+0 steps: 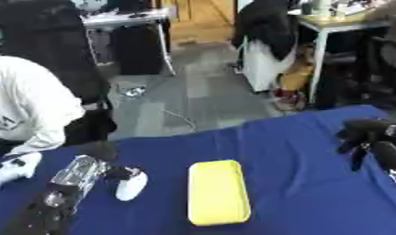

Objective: Pick up objects on the table and place them in the box.

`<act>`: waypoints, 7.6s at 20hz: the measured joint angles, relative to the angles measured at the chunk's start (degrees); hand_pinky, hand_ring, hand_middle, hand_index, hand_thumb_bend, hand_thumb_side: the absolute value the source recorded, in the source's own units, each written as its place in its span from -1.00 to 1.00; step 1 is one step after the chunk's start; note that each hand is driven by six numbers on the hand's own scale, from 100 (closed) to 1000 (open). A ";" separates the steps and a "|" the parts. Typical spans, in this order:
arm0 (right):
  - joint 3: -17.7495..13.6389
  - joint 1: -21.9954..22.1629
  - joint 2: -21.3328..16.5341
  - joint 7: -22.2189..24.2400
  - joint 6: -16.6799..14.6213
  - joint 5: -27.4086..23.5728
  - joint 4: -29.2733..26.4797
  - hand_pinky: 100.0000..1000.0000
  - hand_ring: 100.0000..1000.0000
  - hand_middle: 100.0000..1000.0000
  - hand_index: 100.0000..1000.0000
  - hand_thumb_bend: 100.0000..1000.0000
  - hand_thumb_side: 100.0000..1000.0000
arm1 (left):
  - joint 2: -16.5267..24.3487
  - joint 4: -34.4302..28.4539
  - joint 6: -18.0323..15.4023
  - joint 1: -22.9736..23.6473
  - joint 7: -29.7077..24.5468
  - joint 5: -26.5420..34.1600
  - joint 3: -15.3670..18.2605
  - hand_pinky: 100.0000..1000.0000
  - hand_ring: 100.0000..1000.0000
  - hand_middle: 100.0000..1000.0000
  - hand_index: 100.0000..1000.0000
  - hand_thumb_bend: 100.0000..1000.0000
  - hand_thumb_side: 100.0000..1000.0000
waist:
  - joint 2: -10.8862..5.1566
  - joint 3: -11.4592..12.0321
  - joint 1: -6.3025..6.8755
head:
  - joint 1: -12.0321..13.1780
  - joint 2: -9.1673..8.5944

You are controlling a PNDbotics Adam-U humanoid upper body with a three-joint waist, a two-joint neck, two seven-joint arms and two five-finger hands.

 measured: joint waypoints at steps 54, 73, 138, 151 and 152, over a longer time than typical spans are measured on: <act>0.01 -0.45 0.02 0.32 0.21 0.01 0.00 -0.38 0.06 0.25 0.62 -1.00 0.79 | -3.62 6.48 3.86 -2.96 -11.68 -7.86 1.12 -0.85 -0.82 -0.65 0.50 -0.11 1.00 | -0.38 -0.50 0.65 | 2.68 4.52; 0.01 -0.46 0.02 0.31 0.21 0.00 0.00 -0.38 0.06 0.25 0.62 -1.00 0.79 | -4.58 8.99 8.56 -2.45 -12.90 2.00 3.56 -0.94 -0.92 -0.75 0.49 -0.27 1.00 | -0.49 -0.46 0.68 | 2.87 4.53; 0.01 -0.80 0.02 0.30 0.20 -0.03 0.00 -0.38 0.06 0.25 0.62 -1.00 0.79 | -5.14 -1.69 -4.13 -3.05 3.14 13.84 -2.78 -1.00 -1.00 -1.00 -0.79 -1.00 0.69 | -0.65 -0.96 0.93 | 3.28 4.99; 0.01 -0.96 0.02 0.30 0.19 -0.03 0.00 -0.37 0.07 0.24 0.62 -1.00 0.78 | -5.57 -6.01 -9.65 -3.08 0.92 18.11 -7.10 -1.00 -1.00 -1.00 -0.80 -1.00 0.70 | -0.66 -1.11 1.14 | 3.64 4.95; 0.01 -0.96 0.02 0.31 0.19 -0.03 0.00 -0.37 0.07 0.24 0.62 -1.00 0.78 | -5.56 -6.51 -10.01 -3.08 0.86 18.40 -7.44 -1.00 -1.00 -1.00 -0.80 -1.00 0.70 | -0.66 -1.12 1.15 | 3.64 4.93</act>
